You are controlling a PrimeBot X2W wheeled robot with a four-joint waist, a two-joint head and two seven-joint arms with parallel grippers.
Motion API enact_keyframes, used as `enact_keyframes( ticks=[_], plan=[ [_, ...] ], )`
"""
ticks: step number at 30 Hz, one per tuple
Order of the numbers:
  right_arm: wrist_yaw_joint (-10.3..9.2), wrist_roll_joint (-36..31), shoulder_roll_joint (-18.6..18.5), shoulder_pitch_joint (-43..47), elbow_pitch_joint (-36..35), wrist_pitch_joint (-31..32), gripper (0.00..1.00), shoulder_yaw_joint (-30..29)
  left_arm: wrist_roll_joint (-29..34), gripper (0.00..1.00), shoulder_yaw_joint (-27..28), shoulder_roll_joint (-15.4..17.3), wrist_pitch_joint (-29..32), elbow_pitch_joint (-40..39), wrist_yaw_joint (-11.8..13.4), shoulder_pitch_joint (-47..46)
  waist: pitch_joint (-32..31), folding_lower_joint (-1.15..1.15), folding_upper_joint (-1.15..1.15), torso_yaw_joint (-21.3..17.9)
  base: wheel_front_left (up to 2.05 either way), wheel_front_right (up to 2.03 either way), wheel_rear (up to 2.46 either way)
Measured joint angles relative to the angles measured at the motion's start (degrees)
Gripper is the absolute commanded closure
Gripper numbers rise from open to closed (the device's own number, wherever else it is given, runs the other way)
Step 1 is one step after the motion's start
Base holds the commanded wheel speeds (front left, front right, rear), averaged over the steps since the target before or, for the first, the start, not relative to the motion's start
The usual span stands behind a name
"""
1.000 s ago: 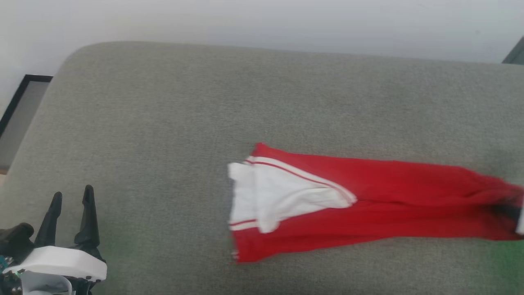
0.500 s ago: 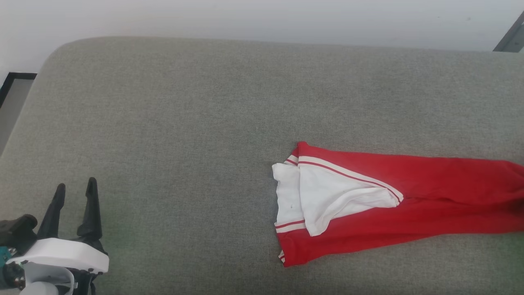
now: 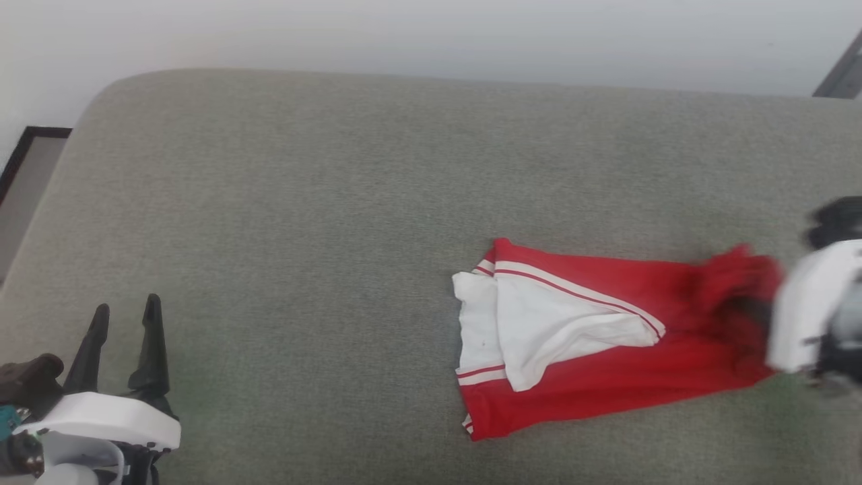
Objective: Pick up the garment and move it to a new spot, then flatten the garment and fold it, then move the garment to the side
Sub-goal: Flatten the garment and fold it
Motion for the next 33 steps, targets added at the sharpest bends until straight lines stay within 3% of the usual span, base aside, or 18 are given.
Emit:
enact_keyframes(
  ticks=[6, 17, 18, 19, 20, 33],
  plan=[
    [0.00, 0.94, 4.53, 0.53, -8.16, 2.18, 1.00, 7.83, 0.04, 0.00, -1.56, -0.40, 0.24, 0.59, -0.60, -1.19, -0.41, 0.00, 0.00, 2.34, 0.00, 0.00, 0.00],
    [0.00, 0.56, 8.47, -3.16, -5.01, 1.46, 1.00, 17.52, 0.44, 0.00, -4.31, -1.47, 0.69, 2.52, -1.44, -4.44, -0.72, 0.00, 0.00, 7.51, 0.00, 0.00, 0.00],
    [0.00, 0.58, 8.76, -3.43, -4.24, 1.24, 0.82, 17.94, 0.44, 0.00, -4.41, -1.54, 0.69, 2.71, -1.54, -4.49, -0.80, 0.00, 0.00, 7.78, 0.00, 0.00, 0.00],
    [0.00, 0.57, 9.00, -3.78, -3.64, 0.91, 0.47, 18.34, 0.44, 0.00, -4.50, -1.60, 0.69, 2.91, -1.63, -4.56, -0.93, 0.00, 0.00, 7.95, 0.00, 0.00, 0.00],
    [0.00, 0.60, 9.01, -4.22, -3.23, 0.91, 0.00, 19.13, 0.44, 0.00, -4.59, -1.65, 0.68, 3.07, -1.66, -4.65, -1.08, 0.00, 0.00, 8.05, 0.00, 0.00, 0.00],
    [0.00, 3.74, 7.22, -5.21, -6.89, -3.01, 0.00, 19.54, -1.02, 0.00, -2.80, -0.38, 0.58, 3.47, -2.12, -2.29, -3.78, 0.00, 0.00, 5.04, 0.00, 0.00, 0.00]
  ],
)
